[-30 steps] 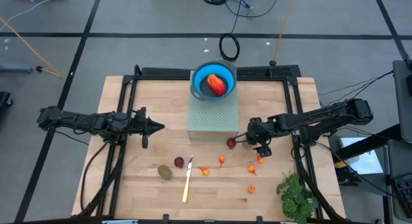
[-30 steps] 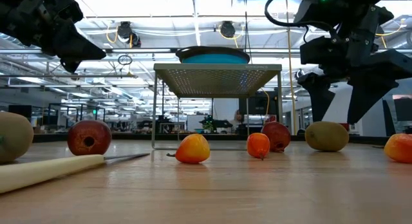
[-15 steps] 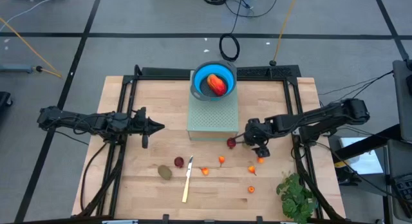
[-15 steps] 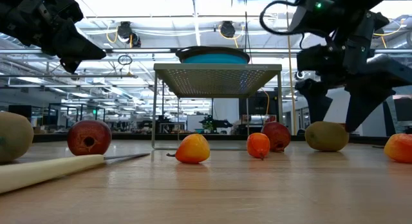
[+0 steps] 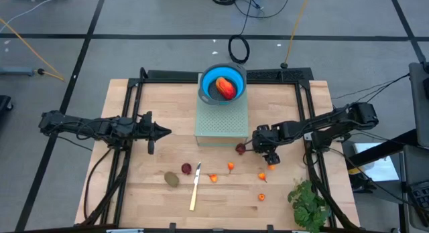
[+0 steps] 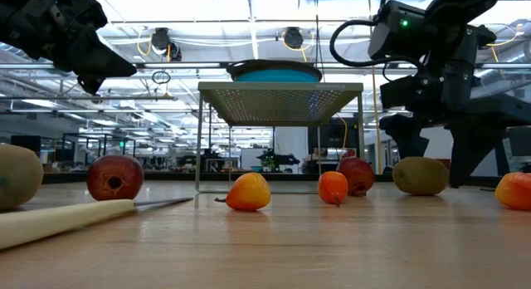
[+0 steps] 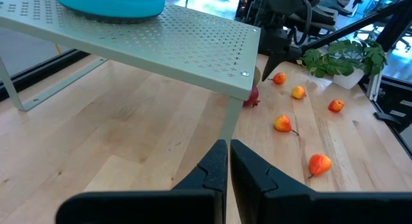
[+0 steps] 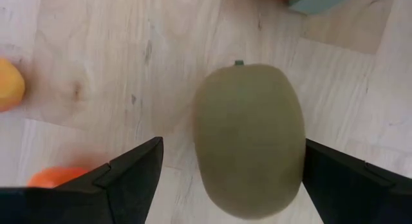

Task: Pick & Place Fruit
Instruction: Put the kiwi into the blue strainer bowl on the shelf

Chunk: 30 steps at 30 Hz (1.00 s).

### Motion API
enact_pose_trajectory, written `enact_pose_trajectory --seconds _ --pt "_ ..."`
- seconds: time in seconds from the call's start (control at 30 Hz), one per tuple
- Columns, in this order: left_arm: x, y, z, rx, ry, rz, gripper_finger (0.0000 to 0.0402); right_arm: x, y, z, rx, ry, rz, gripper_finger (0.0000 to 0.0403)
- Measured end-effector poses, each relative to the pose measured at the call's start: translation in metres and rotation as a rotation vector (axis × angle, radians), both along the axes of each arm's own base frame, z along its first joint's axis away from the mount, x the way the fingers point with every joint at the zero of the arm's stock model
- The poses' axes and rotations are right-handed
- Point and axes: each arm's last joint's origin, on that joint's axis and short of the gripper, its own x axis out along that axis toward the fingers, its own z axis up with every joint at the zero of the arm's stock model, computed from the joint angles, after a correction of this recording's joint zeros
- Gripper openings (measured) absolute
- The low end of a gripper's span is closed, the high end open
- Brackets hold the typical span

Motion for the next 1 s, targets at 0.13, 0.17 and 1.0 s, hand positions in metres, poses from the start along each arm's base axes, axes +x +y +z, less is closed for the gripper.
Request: enact_pose_trajectory --seconds 0.13,0.17,1.0 --pt "0.000 0.000 0.000 0.000 -0.001 0.000 0.0017 0.000 0.000 0.000 0.007 -0.003 -0.024 0.0318" --pt "0.000 0.000 0.000 0.000 -0.001 0.000 0.0017 0.001 0.000 0.000 0.008 -0.004 -0.025 0.0314" --pt "0.000 0.000 0.001 -0.161 -0.028 0.047 0.0017 -0.009 0.000 0.017 0.004 -0.002 -0.085 0.0208"
